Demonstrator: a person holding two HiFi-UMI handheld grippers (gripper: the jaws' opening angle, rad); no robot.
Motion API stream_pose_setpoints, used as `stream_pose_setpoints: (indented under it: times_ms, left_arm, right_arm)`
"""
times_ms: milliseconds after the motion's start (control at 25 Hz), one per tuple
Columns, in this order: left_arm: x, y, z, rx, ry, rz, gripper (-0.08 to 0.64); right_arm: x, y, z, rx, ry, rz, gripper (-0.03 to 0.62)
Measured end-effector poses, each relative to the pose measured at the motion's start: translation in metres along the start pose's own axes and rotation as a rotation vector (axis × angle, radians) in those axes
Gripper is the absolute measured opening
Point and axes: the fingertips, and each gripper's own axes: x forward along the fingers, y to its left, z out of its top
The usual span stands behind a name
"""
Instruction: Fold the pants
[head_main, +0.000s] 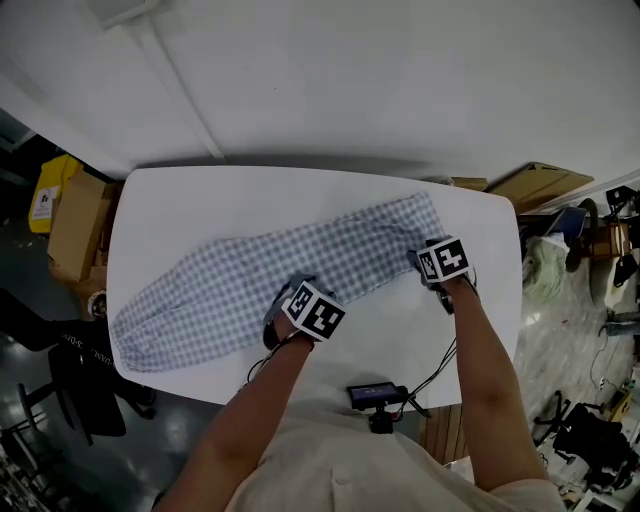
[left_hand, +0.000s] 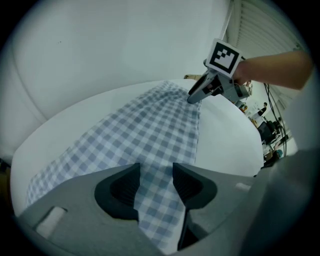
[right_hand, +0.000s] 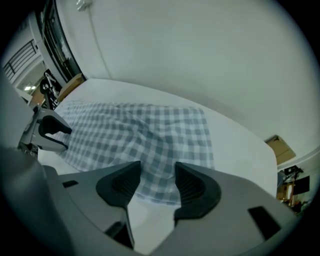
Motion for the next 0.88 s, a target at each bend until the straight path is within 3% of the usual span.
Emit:
stream_pose_setpoints:
  times_ms: [120, 440, 880]
  left_arm:
    - [0.002, 0.000, 0.000, 0.032, 0.013, 0.021, 0.199]
    - [0.004, -0.009, 0.000, 0.071, 0.012, 0.009, 0.199]
    - [0.015, -0.086, 0.009, 0.280, 0.026, -0.107, 0.202]
  right_arm:
    - [0.004, 0.002, 0.002, -0.019, 0.022, 0.007, 0.225]
    - [0.000, -0.012, -0.020, 0.064, 0.060, 0.011, 0.227]
    - [-0.038, -0.045, -0.129, 0.246, 0.108, -0.036, 0.233]
